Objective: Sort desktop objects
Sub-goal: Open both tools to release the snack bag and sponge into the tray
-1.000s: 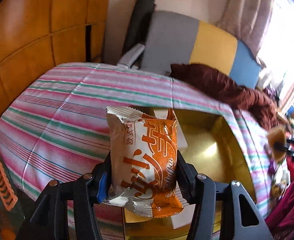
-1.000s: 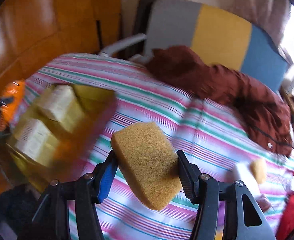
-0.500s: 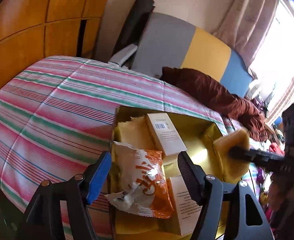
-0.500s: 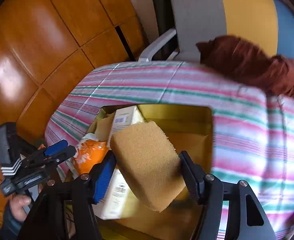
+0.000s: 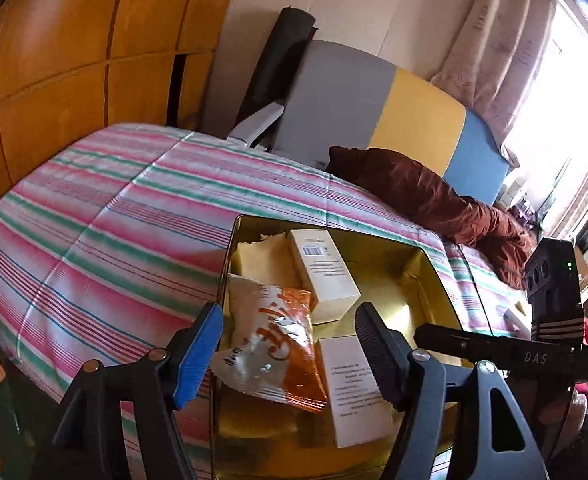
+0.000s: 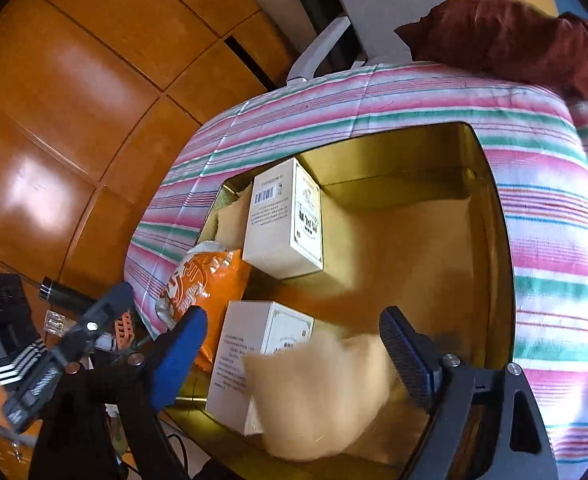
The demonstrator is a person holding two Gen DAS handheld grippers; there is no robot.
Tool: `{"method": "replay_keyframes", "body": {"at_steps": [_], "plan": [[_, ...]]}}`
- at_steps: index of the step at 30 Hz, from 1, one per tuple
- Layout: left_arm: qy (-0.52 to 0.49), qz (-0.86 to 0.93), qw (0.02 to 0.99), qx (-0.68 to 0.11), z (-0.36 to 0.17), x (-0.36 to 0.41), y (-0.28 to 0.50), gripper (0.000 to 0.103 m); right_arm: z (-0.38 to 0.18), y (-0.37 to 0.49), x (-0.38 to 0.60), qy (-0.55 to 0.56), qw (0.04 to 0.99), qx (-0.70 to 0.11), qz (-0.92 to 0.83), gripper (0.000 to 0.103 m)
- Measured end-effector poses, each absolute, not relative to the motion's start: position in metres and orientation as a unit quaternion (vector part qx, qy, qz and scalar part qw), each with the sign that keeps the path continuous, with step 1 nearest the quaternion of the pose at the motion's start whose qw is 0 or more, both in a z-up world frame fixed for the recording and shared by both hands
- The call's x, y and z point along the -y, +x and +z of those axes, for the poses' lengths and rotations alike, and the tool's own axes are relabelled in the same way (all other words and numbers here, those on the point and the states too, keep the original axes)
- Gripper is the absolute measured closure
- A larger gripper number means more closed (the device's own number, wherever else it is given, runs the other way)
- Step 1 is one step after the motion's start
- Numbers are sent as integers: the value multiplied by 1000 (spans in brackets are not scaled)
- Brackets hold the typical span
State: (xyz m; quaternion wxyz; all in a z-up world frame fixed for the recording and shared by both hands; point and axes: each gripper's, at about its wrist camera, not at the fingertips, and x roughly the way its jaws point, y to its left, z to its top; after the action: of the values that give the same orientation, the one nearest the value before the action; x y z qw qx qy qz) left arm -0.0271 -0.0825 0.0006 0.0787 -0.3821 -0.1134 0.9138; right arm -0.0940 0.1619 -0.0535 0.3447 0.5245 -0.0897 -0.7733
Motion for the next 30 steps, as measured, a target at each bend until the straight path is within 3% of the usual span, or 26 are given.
{"method": "replay_keyframes", "body": {"at_steps": [17, 21, 25, 30], "plan": [[-382, 912, 78, 129, 2, 73, -22, 33, -58, -52, -175, 546, 448, 128, -697, 13], [-384, 909, 93, 137, 1, 71, -23, 28, -49, -50, -186, 526, 441, 133, -715, 13], [-381, 911, 95, 124, 4, 63, -20, 28, -43, -46, -195, 511, 415, 110, -745, 13], [-385, 914, 94, 92, 6, 45, -15, 28, -31, -29, -207, 464, 345, 19, -815, 13]]}}
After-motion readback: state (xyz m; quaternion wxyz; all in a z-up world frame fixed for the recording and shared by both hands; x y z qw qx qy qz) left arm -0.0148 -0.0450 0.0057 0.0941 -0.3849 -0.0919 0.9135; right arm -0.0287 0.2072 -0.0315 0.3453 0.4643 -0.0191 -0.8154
